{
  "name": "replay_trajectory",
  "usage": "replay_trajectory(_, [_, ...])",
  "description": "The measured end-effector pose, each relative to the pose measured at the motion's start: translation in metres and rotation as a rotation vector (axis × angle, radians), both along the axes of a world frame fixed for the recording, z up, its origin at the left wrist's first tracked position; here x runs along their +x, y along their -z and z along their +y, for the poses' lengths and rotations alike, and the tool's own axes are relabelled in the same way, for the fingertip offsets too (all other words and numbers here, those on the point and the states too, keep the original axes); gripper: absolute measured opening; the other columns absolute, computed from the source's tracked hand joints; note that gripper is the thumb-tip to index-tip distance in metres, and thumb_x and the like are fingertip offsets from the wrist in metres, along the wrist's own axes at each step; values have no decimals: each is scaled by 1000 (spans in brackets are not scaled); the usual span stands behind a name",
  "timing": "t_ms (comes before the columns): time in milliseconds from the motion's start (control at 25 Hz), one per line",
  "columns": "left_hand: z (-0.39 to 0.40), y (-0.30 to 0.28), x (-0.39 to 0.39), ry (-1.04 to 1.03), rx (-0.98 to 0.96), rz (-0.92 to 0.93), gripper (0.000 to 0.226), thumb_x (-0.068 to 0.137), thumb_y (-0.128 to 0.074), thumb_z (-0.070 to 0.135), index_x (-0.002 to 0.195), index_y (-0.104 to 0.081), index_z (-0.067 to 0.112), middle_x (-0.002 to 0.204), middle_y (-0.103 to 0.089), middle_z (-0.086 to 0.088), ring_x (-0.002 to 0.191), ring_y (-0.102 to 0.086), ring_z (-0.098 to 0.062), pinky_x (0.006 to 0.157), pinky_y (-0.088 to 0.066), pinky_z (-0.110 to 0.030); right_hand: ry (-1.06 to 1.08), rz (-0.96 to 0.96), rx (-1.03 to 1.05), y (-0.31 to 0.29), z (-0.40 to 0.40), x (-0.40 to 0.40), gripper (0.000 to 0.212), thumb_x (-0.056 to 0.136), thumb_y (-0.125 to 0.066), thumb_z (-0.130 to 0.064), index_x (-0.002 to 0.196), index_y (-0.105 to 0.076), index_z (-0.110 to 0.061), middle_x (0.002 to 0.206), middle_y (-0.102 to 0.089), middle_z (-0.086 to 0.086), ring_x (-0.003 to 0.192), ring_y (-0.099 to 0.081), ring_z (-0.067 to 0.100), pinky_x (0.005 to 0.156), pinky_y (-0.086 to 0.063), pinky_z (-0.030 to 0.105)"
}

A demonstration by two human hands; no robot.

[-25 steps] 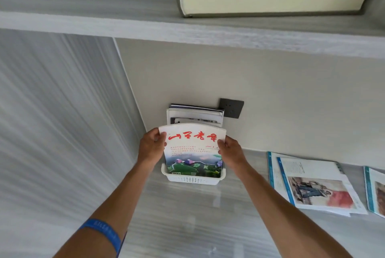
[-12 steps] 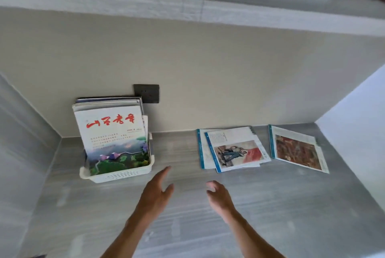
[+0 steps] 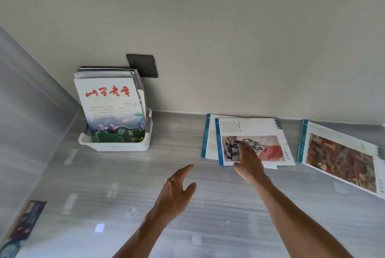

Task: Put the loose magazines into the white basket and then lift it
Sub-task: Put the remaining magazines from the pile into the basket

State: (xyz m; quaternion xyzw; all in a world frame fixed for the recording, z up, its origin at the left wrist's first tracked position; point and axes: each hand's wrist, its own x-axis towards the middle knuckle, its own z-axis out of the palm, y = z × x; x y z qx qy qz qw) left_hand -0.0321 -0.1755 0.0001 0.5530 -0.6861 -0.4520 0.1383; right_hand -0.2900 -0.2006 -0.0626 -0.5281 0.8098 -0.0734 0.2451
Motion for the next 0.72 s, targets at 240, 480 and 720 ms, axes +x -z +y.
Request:
replay_trajectory(240, [39, 30, 1, -134, -48, -18, 44, 90, -58, 22, 132, -52, 33, 135, -56, 15, 114, -49, 6, 86, -46, -11, -321, 358, -15, 46, 3, 2, 68, 83, -66, -37, 138, -38, -11, 142, -45, 10, 124, -48, 29, 97, -48, 44])
replay_trajectory(480, [55, 19, -15, -158, -143, -84, 42, 89, -58, 13, 129, -56, 25, 131, -61, 8, 118, -55, -8, 98, -48, -28, -439, 458, -241, 28, 62, 27, 27, 69, -79, -12, 94, -70, -9, 81, -72, 9, 72, -65, 25, 71, -56, 40])
replay_trajectory(720, [44, -13, -51, 109, -573, -294, 66, 73, -67, 9, 135, -49, 20, 138, -55, -3, 125, -51, -22, 98, -45, -35, -531, 367, -565, -34, 89, 22, 23, 74, -71, -9, 95, -63, -13, 79, -70, 5, 70, -62, 24, 64, -54, 38])
